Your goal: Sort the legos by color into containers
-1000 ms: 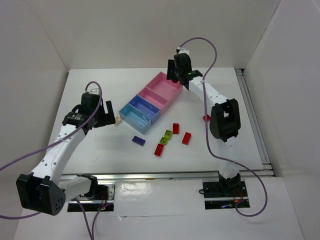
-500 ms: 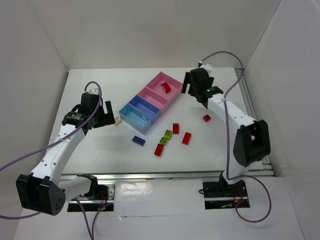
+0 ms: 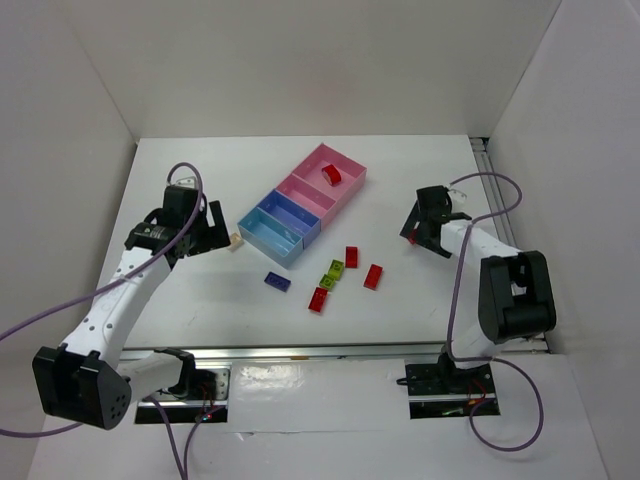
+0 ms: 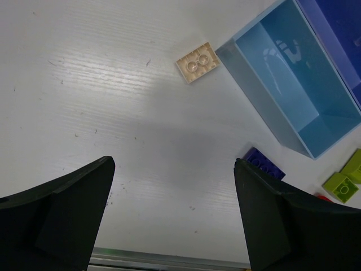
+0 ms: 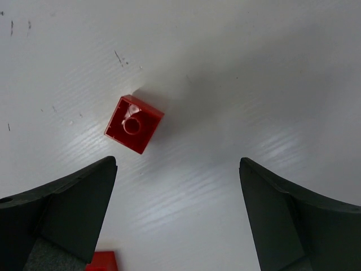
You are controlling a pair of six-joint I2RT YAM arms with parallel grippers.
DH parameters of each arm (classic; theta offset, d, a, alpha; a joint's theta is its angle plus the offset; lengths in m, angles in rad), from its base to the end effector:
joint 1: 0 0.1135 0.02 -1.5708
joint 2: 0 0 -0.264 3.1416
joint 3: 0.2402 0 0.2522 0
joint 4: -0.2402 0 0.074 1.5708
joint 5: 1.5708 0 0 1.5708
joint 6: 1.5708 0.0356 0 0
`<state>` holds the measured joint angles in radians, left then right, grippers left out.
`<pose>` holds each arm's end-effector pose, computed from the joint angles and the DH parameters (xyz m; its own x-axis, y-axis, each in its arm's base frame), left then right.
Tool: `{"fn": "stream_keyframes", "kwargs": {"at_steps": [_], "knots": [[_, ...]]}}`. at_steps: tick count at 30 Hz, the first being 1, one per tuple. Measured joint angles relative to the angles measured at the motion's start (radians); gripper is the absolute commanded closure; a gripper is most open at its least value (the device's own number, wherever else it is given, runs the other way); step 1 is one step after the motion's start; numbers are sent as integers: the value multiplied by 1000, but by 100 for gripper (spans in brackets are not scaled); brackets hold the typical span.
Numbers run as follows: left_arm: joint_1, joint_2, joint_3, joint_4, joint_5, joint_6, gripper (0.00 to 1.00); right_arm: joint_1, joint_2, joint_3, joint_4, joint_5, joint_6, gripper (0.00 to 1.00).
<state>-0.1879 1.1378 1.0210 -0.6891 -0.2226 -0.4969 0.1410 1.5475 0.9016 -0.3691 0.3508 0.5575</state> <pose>0.2321 -0.0361 0.3057 -0.6383 -0.3519 -0.6846 -0.3097 0.9316 -0.1901 0.3010 0.0304 0.1866 -0.6885 0.4041 -0.6022 0.4853 0.8738 0.0314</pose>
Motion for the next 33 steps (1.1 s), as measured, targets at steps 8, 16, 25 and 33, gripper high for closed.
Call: {"fn": "stream_keyframes", "kwargs": {"at_steps": [8, 16, 25, 33], "knots": [[0, 4, 0, 0, 7, -8, 2, -19, 130, 19, 77, -58, 28, 10], [0, 9, 0, 0, 7, -8, 2, -14, 174, 57, 129, -59, 40, 20], [0, 24, 0, 0, 11, -8, 2, 13, 218, 114, 119, -14, 47, 55], [0, 24, 0, 1, 35, -6, 0, 140, 187, 213, 90, 13, 27, 55]]}}
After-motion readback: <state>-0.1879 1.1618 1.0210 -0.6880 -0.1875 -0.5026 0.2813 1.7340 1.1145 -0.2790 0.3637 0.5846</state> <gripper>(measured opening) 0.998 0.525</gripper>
